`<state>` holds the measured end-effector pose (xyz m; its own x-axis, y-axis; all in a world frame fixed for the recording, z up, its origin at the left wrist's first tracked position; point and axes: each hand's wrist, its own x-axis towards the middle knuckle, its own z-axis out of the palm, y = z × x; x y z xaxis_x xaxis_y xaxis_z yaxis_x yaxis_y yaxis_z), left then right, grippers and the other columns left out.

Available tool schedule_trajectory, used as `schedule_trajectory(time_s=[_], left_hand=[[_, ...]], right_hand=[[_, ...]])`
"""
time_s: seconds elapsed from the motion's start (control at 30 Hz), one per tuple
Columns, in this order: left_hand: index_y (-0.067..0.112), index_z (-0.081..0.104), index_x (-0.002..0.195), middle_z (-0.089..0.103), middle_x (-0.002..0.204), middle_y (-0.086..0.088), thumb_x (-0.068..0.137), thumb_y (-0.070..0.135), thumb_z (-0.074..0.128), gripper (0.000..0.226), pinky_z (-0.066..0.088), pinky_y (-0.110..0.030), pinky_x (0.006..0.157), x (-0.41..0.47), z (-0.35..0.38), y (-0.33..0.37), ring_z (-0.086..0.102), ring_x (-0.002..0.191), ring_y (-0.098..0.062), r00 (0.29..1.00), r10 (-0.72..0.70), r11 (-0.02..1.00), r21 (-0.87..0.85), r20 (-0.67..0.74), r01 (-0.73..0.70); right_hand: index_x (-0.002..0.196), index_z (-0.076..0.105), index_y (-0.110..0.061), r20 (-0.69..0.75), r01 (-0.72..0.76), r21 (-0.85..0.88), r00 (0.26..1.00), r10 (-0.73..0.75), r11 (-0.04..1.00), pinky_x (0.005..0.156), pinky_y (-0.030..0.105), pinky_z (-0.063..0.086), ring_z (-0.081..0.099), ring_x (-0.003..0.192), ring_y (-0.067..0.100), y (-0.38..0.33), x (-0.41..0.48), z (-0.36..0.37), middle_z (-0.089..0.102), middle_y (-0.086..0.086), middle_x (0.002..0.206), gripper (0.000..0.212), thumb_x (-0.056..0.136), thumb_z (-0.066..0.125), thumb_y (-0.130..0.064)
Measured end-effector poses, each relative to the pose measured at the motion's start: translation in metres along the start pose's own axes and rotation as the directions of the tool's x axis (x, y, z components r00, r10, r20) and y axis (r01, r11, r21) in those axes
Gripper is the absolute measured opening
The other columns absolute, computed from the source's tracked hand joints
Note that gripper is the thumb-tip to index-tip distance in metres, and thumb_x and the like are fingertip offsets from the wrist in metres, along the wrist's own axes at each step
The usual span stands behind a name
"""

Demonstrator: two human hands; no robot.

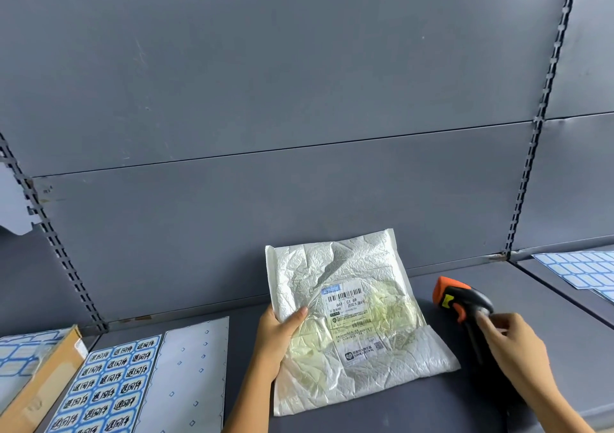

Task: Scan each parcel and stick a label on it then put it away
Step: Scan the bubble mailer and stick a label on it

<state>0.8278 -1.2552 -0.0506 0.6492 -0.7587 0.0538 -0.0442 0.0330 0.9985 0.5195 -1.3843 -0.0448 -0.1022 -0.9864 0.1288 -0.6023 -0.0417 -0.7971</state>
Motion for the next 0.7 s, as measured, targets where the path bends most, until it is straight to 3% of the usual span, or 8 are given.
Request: schedule_trajectory(time_s=[0.27, 0.4, 0.5, 0.6, 0.7], left_hand=[[0.018, 0.059, 0.095, 0.065, 0.088, 0.002, 0.076, 0.023, 0.077, 0.026, 0.044, -0.020, 0.067, 0.001, -0.001, 0.001, 0.060, 0.080, -0.010, 1.000, -0.024, 0.999, 0.027, 0.000, 0.024], [0.013, 0.059, 0.099, 0.064, 0.087, 0.000, 0.076, 0.025, 0.077, 0.032, 0.044, -0.022, 0.066, -0.001, -0.001, 0.002, 0.059, 0.079, -0.013, 0.998, -0.056, 0.997, 0.044, -0.006, 0.056], [0.015, 0.053, 0.087, 0.059, 0.080, 0.000, 0.077, 0.024, 0.077, 0.028, 0.041, -0.020, 0.061, -0.005, -0.001, 0.010, 0.055, 0.073, -0.010, 0.992, -0.126, 0.990, 0.067, -0.018, 0.127], [0.006, 0.063, 0.099, 0.070, 0.087, -0.005, 0.078, 0.020, 0.077, 0.029, 0.048, -0.018, 0.057, -0.010, -0.002, 0.010, 0.065, 0.074, -0.012, 0.985, -0.170, 0.983, 0.075, 0.004, 0.169], [0.003, 0.063, 0.102, 0.069, 0.087, -0.003, 0.078, 0.024, 0.076, 0.034, 0.046, -0.019, 0.055, -0.020, 0.000, 0.012, 0.064, 0.071, -0.013, 0.978, -0.207, 0.970, 0.123, -0.033, 0.209]], right_hand=[[0.104, 0.057, -0.002, -0.044, 0.048, 0.165, 0.998, -0.042, 0.985, 0.076, 0.034, 0.035, 0.051, 0.083, 0.023, 0.007, -0.002, -0.006, 0.058, 0.017, 0.110, 0.023, 0.088, 0.065, -0.016], [0.105, 0.057, -0.005, -0.164, 0.094, 0.234, 0.985, -0.057, 0.968, 0.079, 0.036, 0.040, 0.058, 0.094, 0.032, 0.006, -0.012, -0.007, 0.057, 0.017, 0.109, 0.018, 0.087, 0.061, -0.006], [0.101, 0.058, -0.006, -0.240, 0.228, 0.202, 0.954, -0.177, 0.953, 0.082, 0.036, 0.038, 0.053, 0.102, 0.034, -0.007, -0.021, -0.006, 0.055, 0.013, 0.103, 0.017, 0.087, 0.057, 0.002], [0.090, 0.056, -0.013, -0.226, 0.359, 0.173, 0.921, -0.318, 0.917, 0.079, 0.036, 0.037, 0.051, 0.094, 0.032, -0.030, -0.026, 0.000, 0.055, 0.008, 0.093, 0.020, 0.084, 0.056, 0.007], [0.079, 0.057, -0.011, -0.185, 0.484, 0.181, 0.872, -0.453, 0.856, 0.076, 0.037, 0.043, 0.055, 0.082, 0.031, -0.052, -0.037, 0.014, 0.059, 0.005, 0.082, 0.023, 0.081, 0.055, 0.012]])
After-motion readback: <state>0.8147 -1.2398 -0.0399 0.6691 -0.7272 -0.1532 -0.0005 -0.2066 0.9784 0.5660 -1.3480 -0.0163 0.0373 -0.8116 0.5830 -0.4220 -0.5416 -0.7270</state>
